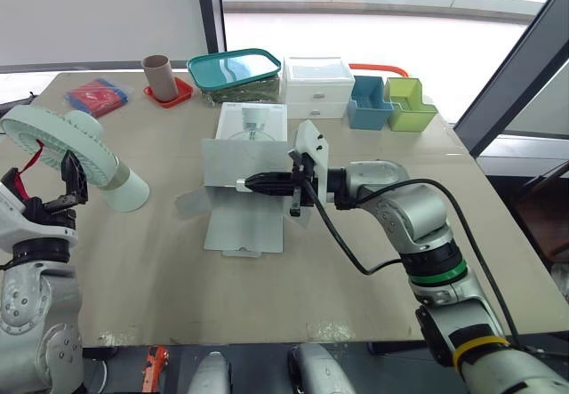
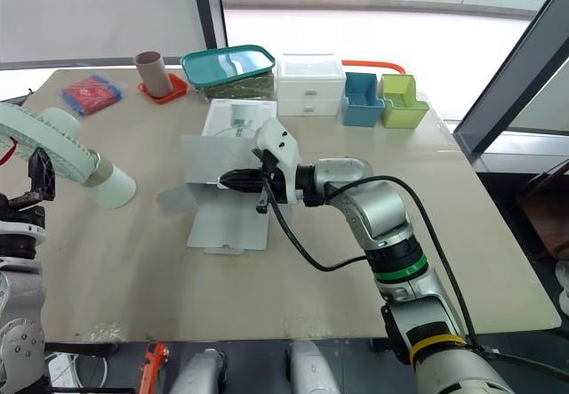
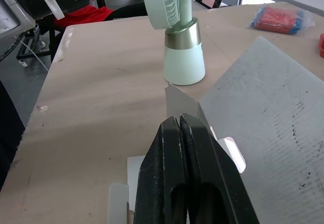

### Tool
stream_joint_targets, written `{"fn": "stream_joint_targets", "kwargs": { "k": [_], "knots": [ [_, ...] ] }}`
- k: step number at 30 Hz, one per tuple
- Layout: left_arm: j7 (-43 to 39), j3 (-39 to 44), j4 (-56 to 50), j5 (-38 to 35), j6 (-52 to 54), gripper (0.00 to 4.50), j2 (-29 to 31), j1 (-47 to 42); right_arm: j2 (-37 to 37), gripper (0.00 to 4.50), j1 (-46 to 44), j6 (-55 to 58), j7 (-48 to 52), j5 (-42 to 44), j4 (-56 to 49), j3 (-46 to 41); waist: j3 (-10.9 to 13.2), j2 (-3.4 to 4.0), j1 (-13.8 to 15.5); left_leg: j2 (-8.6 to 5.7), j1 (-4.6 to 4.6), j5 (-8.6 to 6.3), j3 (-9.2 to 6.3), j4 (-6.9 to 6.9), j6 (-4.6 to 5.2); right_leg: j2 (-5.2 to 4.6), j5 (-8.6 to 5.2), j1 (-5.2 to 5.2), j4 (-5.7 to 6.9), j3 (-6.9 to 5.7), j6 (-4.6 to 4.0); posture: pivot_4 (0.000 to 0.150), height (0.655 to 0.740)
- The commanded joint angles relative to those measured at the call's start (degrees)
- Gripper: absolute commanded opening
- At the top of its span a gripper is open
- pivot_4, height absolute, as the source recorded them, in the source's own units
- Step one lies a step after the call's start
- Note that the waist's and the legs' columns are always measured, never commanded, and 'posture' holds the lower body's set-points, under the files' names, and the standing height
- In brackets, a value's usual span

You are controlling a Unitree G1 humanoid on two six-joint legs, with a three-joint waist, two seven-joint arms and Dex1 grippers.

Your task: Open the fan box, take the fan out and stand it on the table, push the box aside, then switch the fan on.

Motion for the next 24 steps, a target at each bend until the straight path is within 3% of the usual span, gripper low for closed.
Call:
{"fn": "stream_joint_targets", "kwargs": {
  "k": [1,24],
  "knots": [
    [-0.42,0.79,-1.1,-0.32,-0.42,4.45,1.0,-0.63,0.06,0.0,-0.52,-0.72,0.05,0.23,-1.43,-0.2,0.0,0.0,0.0,0.0,0.0,0.0,0.0,0.0,0.0,0.0,0.0,0.0,0.0,0.0,0.0,0.15,0.74],
    [0.67,2.38,-1.51,-2.81,-0.07,4.45,1.91,-5.61,0.14,0.0,-0.12,-0.53,-0.56,0.22,-2.24,-0.11,0.0,-0.01,0.01,0.0,-0.01,0.0,-0.01,0.0,0.0,0.0,0.0,0.0,-0.01,0.0,0.01,0.15,0.74]
  ]
}}
